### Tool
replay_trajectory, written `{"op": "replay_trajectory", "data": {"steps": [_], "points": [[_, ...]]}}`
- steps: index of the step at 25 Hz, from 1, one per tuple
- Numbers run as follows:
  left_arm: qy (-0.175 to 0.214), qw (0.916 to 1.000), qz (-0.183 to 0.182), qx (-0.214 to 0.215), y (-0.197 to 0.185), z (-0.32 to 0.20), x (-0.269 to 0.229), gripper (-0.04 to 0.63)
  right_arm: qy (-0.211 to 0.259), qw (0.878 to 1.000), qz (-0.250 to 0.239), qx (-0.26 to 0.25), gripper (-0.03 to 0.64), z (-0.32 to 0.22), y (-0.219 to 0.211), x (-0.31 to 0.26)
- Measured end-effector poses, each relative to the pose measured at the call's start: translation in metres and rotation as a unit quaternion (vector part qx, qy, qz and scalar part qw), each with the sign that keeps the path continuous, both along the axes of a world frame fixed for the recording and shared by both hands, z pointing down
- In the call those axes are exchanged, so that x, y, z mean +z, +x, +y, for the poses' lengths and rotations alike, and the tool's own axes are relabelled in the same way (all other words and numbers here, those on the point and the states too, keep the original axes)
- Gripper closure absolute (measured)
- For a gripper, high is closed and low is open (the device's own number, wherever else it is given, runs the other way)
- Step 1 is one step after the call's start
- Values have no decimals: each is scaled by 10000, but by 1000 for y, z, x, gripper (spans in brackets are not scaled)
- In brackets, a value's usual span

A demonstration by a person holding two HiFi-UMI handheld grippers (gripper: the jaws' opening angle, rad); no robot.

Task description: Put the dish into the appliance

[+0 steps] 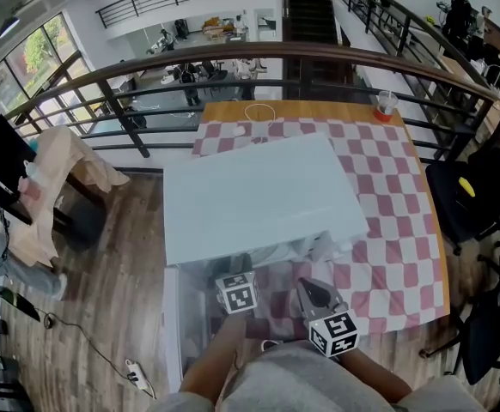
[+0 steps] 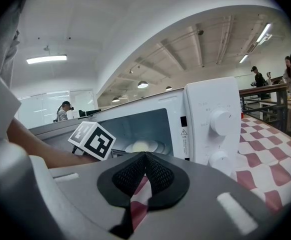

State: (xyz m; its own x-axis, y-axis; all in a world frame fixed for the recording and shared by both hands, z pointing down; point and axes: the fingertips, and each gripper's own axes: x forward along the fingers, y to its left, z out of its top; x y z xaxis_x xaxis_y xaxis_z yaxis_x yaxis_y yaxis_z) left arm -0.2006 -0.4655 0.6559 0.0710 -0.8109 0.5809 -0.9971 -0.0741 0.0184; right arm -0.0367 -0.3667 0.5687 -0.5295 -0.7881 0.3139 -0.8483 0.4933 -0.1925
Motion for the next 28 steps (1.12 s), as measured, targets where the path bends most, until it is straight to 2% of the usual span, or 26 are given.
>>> {"op": "replay_trajectory", "data": {"steps": [1,3,7,13,18,22,28], "points": [[10,10000,2,-75,-2,2,-2,428,11,10000,6,-18,618,0,0,-1],[52,9997,-1,-247,-6,8,-4,556,41,10000,-1,-66,618,2,-1,-2],[38,9987,307,-401,-4,30,-11,580,88,9997,-51,-216,618,12,-9,-6],[322,9972,513,-447,-3,74,-31,583,239,9990,-64,-370,618,40,-22,-14],[716,9948,682,-233,6,116,-63,584,253,9986,14,-468,618,61,-26,-14],[1022,9927,633,-19,7,145,-84,584,353,9975,111,-598,618,72,-30,-21],[1162,9900,797,106,7,172,-98,584,510,9956,281,-736,618,81,-33,-34]]}}
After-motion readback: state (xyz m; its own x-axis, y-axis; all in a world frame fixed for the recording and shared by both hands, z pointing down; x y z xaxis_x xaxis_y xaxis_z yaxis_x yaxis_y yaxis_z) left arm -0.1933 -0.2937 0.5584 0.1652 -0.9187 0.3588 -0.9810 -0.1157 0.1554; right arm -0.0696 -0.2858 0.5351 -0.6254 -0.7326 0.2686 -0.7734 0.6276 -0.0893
